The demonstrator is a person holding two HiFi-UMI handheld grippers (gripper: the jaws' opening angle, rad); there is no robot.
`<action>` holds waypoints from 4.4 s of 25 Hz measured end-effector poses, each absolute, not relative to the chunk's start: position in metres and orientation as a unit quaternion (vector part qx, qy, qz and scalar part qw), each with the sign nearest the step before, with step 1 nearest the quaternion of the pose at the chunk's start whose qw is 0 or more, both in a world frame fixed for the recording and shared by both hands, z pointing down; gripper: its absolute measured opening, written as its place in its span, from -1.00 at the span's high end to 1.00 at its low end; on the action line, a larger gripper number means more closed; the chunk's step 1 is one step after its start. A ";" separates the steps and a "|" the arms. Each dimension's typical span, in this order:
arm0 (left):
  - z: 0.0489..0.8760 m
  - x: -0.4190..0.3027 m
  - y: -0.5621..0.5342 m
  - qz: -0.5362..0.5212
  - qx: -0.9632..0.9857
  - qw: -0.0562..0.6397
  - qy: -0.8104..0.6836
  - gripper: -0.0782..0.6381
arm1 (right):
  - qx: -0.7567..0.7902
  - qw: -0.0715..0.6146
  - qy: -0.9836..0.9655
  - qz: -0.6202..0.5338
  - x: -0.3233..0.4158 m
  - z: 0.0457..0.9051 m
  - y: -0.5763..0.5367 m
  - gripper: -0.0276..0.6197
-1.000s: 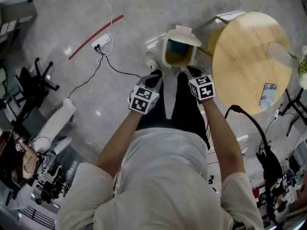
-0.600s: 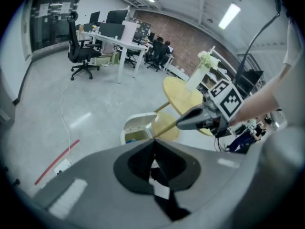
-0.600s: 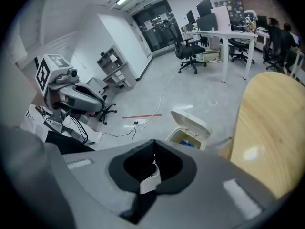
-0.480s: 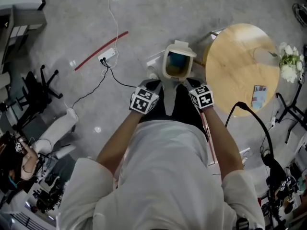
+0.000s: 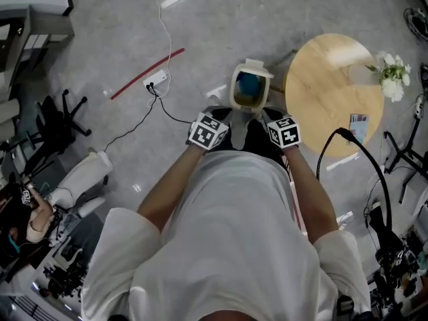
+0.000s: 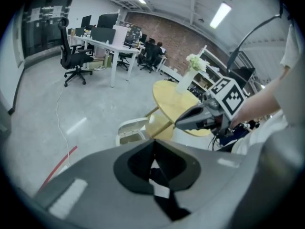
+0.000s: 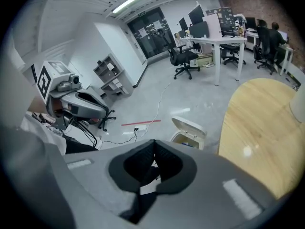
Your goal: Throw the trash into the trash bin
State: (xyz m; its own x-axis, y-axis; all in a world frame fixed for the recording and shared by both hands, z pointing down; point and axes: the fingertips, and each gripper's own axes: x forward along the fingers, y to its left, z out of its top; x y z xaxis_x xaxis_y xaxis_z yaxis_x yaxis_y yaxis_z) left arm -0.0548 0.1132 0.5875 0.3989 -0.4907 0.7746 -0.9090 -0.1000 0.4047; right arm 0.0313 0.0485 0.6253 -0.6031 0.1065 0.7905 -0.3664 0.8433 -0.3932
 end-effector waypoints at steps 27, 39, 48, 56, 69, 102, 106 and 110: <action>0.544 -0.028 0.126 0.235 0.746 0.431 -0.451 0.77 | 0.098 0.412 -0.870 0.253 0.059 0.571 0.066 0.91; 0.542 -0.020 0.125 0.239 0.747 0.442 -0.435 0.77 | 0.107 0.396 -0.870 0.273 0.064 0.568 0.070 0.91; 0.537 -0.002 0.109 0.241 0.755 0.430 -0.433 0.77 | 0.134 0.372 -0.877 0.273 0.083 0.563 0.050 0.91; 0.537 0.016 0.092 0.247 0.761 0.424 -0.424 0.77 | 0.163 0.364 -0.874 0.278 0.114 0.566 0.026 0.77; 0.536 0.048 0.068 0.241 0.766 0.415 -0.427 0.77 | 0.199 0.360 -0.867 0.280 0.168 0.568 -0.004 0.72; 0.545 0.090 0.038 0.259 0.766 0.407 -0.424 0.76 | 0.356 0.362 -0.806 0.304 0.343 0.590 -0.094 0.60; 0.544 0.093 0.033 0.262 0.765 0.407 -0.425 0.76 | 0.368 0.367 -0.799 0.303 0.361 0.593 -0.103 0.59; 0.546 0.097 0.027 0.264 0.764 0.408 -0.424 0.76 | 0.379 0.373 -0.792 0.300 0.380 0.598 -0.116 0.58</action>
